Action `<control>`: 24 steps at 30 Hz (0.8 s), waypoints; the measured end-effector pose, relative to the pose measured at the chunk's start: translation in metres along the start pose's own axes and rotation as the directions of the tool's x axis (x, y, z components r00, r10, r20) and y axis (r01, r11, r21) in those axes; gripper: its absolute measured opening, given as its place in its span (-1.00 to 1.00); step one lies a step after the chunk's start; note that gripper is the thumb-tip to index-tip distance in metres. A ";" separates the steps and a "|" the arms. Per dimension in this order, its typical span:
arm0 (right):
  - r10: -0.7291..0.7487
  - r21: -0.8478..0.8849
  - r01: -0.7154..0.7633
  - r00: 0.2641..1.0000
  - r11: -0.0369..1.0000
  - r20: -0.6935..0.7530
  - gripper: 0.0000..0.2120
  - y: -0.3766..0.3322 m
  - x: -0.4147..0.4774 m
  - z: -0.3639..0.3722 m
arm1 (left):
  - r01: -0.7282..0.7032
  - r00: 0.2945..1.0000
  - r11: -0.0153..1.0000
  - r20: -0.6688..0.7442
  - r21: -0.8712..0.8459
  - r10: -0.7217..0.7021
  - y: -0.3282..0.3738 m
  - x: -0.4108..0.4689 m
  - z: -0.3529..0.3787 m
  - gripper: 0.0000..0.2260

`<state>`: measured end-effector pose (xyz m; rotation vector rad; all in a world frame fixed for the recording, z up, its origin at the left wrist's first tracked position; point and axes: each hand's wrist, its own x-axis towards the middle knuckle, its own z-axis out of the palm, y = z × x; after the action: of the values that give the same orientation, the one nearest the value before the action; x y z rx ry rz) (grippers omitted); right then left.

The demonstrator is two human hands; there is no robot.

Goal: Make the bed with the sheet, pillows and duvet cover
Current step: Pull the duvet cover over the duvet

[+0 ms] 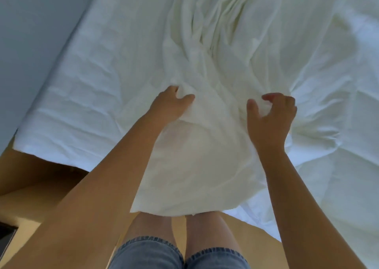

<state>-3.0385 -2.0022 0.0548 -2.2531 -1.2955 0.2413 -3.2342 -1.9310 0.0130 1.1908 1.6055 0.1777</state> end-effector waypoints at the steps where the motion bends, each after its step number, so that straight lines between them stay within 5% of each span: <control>1: 0.073 -0.057 -0.074 0.997 0.996 -0.022 -0.56 0.003 0.014 0.005 | -0.027 0.999 0.991 0.035 0.130 0.023 0.012 0.005 0.015 -0.31; 5: 0.525 -0.189 -0.495 0.832 0.848 0.178 -0.17 0.027 0.060 0.015 | 0.006 0.994 0.856 0.086 0.517 -0.060 0.044 0.010 0.061 -0.21; 8: 0.557 -0.199 -0.520 0.787 0.830 0.264 0.01 0.043 0.073 0.018 | -0.081 0.964 0.710 -0.125 0.700 0.233 0.067 0.013 0.072 -0.44; 10: 0.539 -0.080 -0.558 0.743 0.826 0.397 -0.04 0.048 0.079 0.020 | -0.257 0.902 0.824 -0.179 0.505 0.392 0.091 0.022 0.079 -0.56; 13: 0.437 0.192 -0.732 0.572 0.654 0.694 -0.45 0.051 0.092 0.011 | -0.117 0.993 0.986 0.002 0.115 0.118 0.137 0.041 0.102 -0.41; 16: 0.219 0.260 -0.687 0.528 0.679 0.820 -0.71 0.059 0.104 -0.001 | 0.071 0.980 0.993 0.179 0.099 -0.088 0.169 0.056 0.123 -0.20; 19: 0.155 0.287 -0.670 0.519 0.685 0.841 -0.71 0.070 0.109 -0.008 | -0.020 0.983 0.995 0.185 0.093 0.003 0.188 0.073 0.133 -0.58; 21: 0.152 0.318 -0.782 0.460 0.536 0.875 -0.65 0.077 0.112 -0.011 | -0.127 0.985 0.990 0.128 0.056 0.119 0.200 0.075 0.131 -0.82; 24: 0.175 0.502 -0.829 0.547 0.246 0.819 -0.52 0.075 0.132 -0.011 | -0.247 0.966 0.966 0.100 0.078 0.239 0.210 0.068 0.121 -0.81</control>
<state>-2.9085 -1.9251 0.0379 -1.5133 -0.2354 1.6702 -3.0066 -1.8303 0.0536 1.4454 1.3983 0.2076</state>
